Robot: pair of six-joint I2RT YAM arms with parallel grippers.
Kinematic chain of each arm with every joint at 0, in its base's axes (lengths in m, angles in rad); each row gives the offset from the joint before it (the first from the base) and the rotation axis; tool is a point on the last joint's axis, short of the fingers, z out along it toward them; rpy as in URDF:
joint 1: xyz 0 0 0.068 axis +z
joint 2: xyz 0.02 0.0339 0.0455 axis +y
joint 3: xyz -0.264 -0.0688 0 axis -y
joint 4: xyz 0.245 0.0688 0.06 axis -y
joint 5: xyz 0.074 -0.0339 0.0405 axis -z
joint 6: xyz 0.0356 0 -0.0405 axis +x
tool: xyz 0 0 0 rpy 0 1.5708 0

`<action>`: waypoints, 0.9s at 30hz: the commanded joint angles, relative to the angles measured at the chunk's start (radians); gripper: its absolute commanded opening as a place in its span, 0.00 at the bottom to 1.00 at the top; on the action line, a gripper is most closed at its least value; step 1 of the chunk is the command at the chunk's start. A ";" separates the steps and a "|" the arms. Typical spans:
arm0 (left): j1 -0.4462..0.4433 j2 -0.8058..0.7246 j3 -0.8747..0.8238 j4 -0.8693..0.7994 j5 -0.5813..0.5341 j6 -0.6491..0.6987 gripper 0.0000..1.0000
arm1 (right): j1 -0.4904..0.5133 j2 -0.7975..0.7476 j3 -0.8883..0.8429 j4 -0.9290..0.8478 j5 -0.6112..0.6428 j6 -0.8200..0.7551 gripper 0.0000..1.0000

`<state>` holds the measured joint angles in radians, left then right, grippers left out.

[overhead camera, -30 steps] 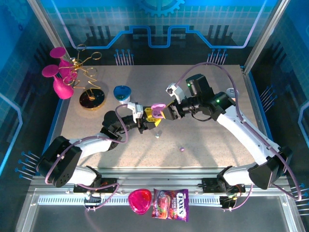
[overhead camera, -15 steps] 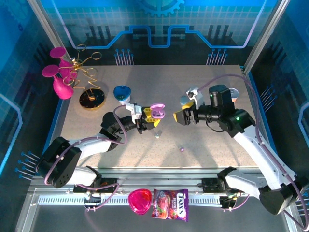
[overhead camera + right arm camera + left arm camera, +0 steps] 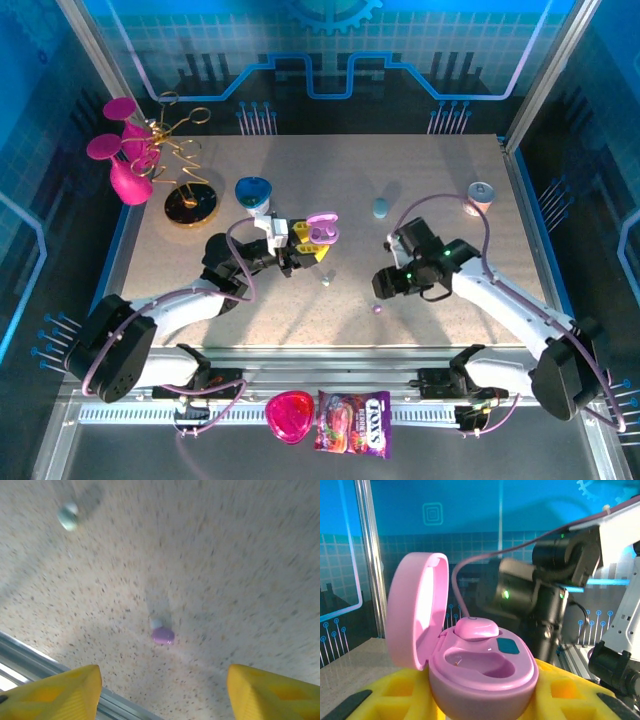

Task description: Insert wireless bluetooth earbuds into charging case

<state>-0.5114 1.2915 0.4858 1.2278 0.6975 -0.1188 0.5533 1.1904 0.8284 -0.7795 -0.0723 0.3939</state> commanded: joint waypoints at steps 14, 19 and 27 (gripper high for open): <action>0.003 -0.042 -0.002 -0.039 0.022 0.064 0.34 | 0.115 0.078 -0.322 0.532 -0.088 0.560 0.57; 0.003 -0.049 -0.001 -0.049 0.021 0.068 0.34 | 0.103 0.099 -0.321 0.558 -0.100 0.562 0.57; 0.003 -0.048 0.005 -0.055 0.022 0.069 0.34 | 0.103 0.084 -0.286 0.499 -0.077 0.543 0.51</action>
<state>-0.5114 1.2648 0.4858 1.1702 0.6979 -0.0746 0.6533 1.2633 0.5243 -0.3740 -0.1371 0.9363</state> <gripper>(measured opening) 0.356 0.513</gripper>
